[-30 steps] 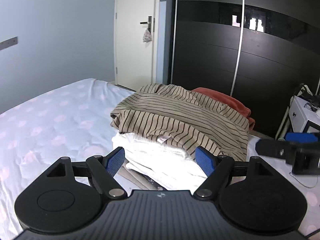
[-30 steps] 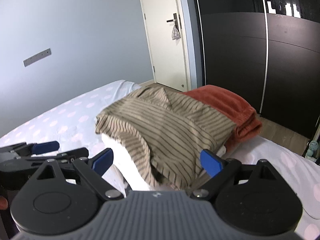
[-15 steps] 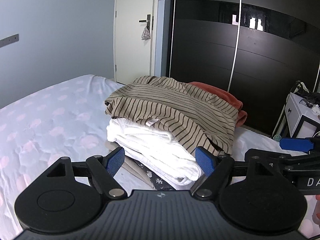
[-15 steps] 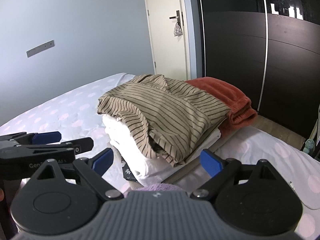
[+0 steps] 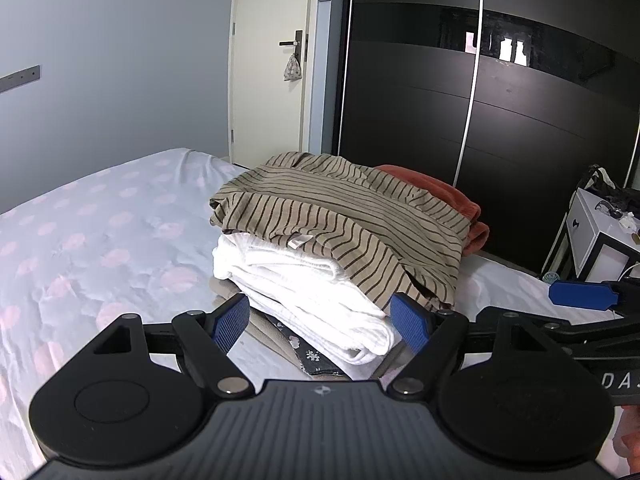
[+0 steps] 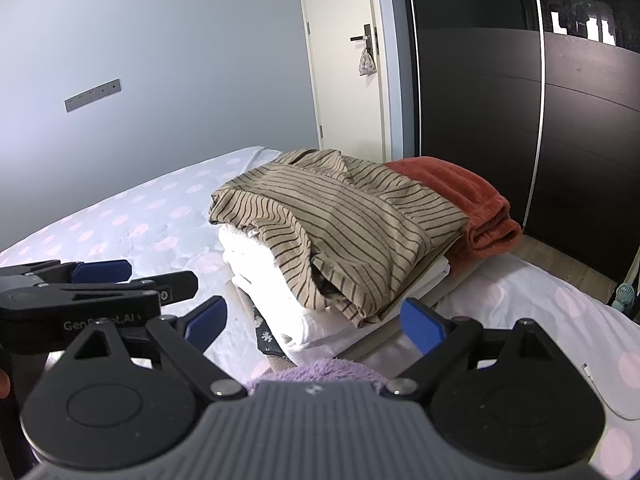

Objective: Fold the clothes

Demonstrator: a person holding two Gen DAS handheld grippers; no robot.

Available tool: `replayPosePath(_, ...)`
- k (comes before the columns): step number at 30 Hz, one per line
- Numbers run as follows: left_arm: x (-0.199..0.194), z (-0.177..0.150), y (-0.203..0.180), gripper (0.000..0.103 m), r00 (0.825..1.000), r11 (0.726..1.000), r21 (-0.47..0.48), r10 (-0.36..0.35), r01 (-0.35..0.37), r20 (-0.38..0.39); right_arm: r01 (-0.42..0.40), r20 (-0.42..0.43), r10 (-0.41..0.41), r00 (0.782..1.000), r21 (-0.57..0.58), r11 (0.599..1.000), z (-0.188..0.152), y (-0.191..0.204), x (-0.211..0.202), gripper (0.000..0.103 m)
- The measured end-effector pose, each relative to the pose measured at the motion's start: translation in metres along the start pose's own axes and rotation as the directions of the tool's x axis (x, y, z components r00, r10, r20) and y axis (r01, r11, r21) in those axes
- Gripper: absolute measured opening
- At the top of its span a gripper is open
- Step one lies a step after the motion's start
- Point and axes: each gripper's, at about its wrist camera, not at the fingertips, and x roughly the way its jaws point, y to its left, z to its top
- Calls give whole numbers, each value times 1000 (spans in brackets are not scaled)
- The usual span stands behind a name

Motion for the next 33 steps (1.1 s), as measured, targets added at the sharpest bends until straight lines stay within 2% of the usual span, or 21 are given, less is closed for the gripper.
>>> replayPosePath(33, -6, 0, 0, 77, 1000, 1000, -8, 15, -15, 3, -12, -5, 12, 1000, 5, 1000, -2, 5, -4, 95)
